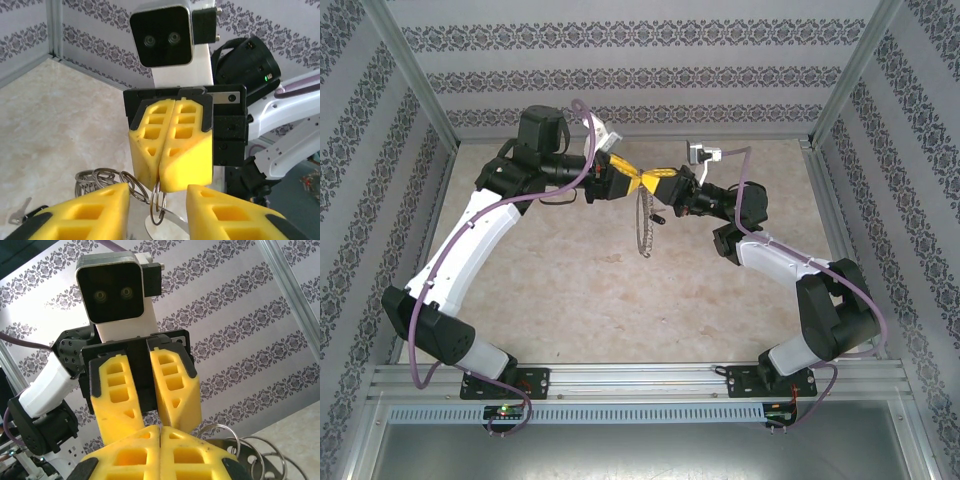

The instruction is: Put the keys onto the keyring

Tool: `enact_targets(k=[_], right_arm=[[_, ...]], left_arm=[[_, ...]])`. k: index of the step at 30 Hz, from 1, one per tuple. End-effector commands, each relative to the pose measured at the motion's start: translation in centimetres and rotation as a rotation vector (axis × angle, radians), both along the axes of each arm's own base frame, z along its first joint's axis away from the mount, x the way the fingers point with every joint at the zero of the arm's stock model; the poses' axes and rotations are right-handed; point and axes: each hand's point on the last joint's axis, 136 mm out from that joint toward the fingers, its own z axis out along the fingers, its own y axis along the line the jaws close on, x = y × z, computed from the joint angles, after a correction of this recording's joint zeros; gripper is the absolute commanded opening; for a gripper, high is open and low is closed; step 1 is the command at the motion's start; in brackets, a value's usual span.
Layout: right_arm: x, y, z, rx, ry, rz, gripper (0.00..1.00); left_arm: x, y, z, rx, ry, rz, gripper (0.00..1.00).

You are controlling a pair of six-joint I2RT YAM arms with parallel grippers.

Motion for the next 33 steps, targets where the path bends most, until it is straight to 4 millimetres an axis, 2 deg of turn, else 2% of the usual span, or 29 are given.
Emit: enact_targets(k=[1,3,10,15,18,23,33], right_arm=[[-0.2,-0.9,2.8,0.068,-0.099,-0.068,0.00],[-0.2,-1.2,3.6,0.083,-0.117,-0.085,0.00],[-0.5,-1.7,6.9,0.138,-0.196,-0.123,0.00],[-0.6,-2.0,9.7,0.199,-0.250,-0.160,0.00],[-0.3,-1.9,11.1,0.240,-0.267,-0.191,0.00],[0.5,-1.9,13.0,0.303,-0.280,-0.241,0.00],[1.8,-1.6,13.6,0.361,-0.258,-0.317,0.00]], left_arm=[[0.0,0.4,3.2,-0.078,-0.073,0.064,0.47],[0.5,1.0,4.2,-0.127,-0.073,0.115,0.54],[1.4,2.6,6.8,-0.313,-0.036,0.210,0.63],[1.9,3.6,8.0,-0.436,-0.004,0.268,0.65],[1.9,3.8,8.8,-0.523,0.014,0.269,0.62],[2.1,4.0,9.8,-0.644,0.045,0.246,0.52],[2.0,5.2,11.5,-0.818,0.021,0.244,0.45]])
